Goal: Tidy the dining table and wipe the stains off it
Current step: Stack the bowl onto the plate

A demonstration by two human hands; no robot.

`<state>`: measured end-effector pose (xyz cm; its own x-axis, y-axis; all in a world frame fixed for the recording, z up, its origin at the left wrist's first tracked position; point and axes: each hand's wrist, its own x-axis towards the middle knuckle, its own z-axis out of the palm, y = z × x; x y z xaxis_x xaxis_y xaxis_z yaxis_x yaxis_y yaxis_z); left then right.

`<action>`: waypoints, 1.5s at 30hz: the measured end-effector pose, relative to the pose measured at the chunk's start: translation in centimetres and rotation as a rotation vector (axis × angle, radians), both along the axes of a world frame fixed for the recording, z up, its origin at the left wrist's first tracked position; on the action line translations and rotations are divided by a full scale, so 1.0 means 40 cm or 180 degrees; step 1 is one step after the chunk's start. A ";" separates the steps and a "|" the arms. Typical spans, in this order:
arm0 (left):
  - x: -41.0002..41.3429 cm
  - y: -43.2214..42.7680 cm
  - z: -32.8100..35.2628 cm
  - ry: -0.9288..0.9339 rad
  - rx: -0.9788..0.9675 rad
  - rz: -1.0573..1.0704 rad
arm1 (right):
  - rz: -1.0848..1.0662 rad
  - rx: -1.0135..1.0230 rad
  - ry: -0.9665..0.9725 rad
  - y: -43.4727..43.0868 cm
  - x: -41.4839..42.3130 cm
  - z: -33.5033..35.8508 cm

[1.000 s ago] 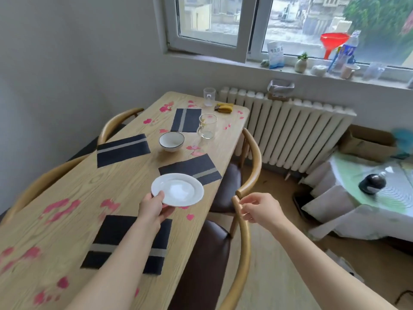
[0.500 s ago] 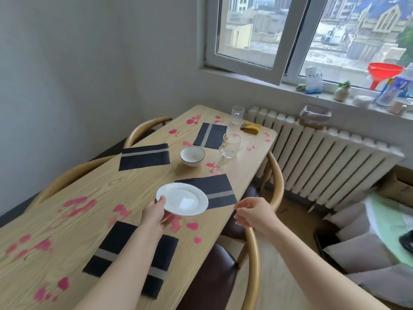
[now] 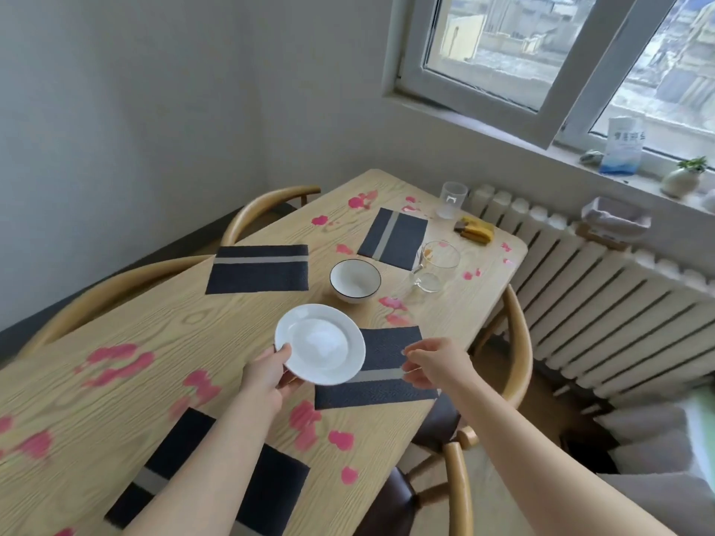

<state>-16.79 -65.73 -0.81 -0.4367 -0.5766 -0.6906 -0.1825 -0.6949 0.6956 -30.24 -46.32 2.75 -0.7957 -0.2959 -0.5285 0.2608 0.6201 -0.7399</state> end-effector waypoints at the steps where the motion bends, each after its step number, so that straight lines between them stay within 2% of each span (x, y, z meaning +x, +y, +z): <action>1: -0.012 -0.009 -0.008 -0.0020 0.0004 0.0012 | 0.0011 0.0025 -0.0016 -0.017 -0.019 -0.012; 12: -0.113 -0.107 -0.076 -0.0237 0.0030 0.0523 | 0.0072 -0.0043 -0.0482 -0.303 -0.279 -0.156; 16: -0.127 -0.117 -0.095 -0.0384 0.0034 0.0604 | -0.0139 0.0031 -0.0787 -0.357 -0.330 -0.191; 22: -0.127 -0.110 -0.102 -0.0458 0.0163 0.0717 | -0.0029 0.0086 -0.0555 -0.357 -0.356 -0.224; 29: -0.146 -0.077 -0.046 -0.0373 0.0124 0.0601 | 0.0325 -0.0506 -0.0419 -0.324 -0.315 -0.111; 34: -0.178 -0.041 0.003 -0.0092 0.0194 0.0414 | 0.0785 -0.0417 -0.0242 -0.272 -0.266 -0.008; 45: -0.182 0.059 0.083 0.0270 0.0283 0.0100 | 0.0576 -0.0559 -0.0386 -0.097 -0.186 0.091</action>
<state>-24.06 -63.36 2.51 -0.4784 -0.5290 -0.7009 -0.1029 -0.7589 0.6430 -37.68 -50.20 6.38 -0.6556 -0.5228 -0.5448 0.2508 0.5297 -0.8102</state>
